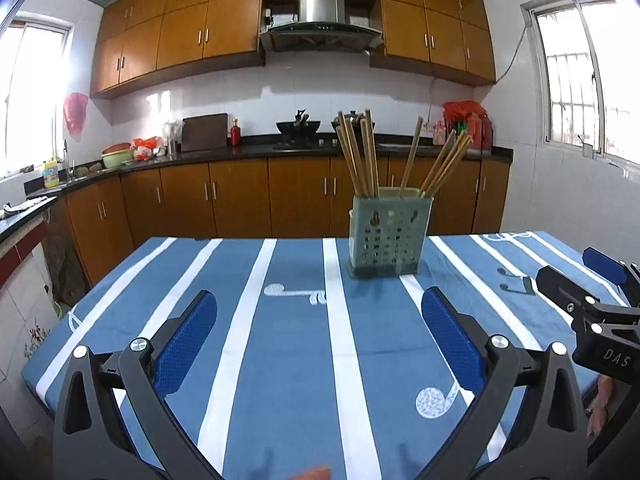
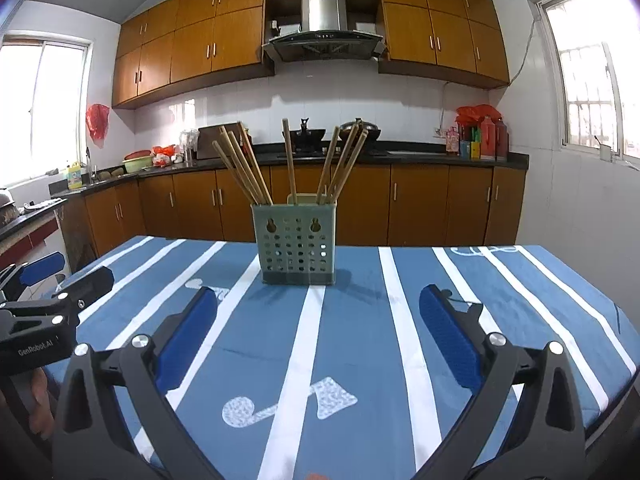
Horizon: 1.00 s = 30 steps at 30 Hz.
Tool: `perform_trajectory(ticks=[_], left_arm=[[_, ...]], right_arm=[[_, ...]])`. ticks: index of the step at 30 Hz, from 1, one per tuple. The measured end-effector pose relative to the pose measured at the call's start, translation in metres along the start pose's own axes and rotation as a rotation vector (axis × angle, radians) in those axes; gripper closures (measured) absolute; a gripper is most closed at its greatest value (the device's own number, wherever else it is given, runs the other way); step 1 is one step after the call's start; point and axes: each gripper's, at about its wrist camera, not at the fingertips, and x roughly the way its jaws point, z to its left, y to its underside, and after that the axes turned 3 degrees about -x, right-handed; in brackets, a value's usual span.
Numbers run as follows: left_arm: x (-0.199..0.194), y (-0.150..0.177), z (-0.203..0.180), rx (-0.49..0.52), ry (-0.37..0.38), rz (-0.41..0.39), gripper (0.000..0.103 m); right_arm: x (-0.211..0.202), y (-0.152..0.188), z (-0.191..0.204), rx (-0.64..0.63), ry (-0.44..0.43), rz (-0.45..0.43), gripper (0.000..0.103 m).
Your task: Organize utensils
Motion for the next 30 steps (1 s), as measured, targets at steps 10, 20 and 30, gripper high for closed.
perform_trajectory(ticks=[10,20,30], left_arm=[[0.003,0.014,0.002,-0.021,0.013,0.044,0.002],[0.006,0.021,0.003,-0.035,0.021,0.076,0.002],[0.008,0.023,0.005,-0.044,0.029,0.084,0.002]], right_arm=[[0.003,0.016,-0.005,0.026,-0.001,0.038,0.004],[0.006,0.023,-0.009,0.041,-0.005,0.063,0.004],[0.009,0.027,-0.013,0.057,0.002,0.076,0.004]])
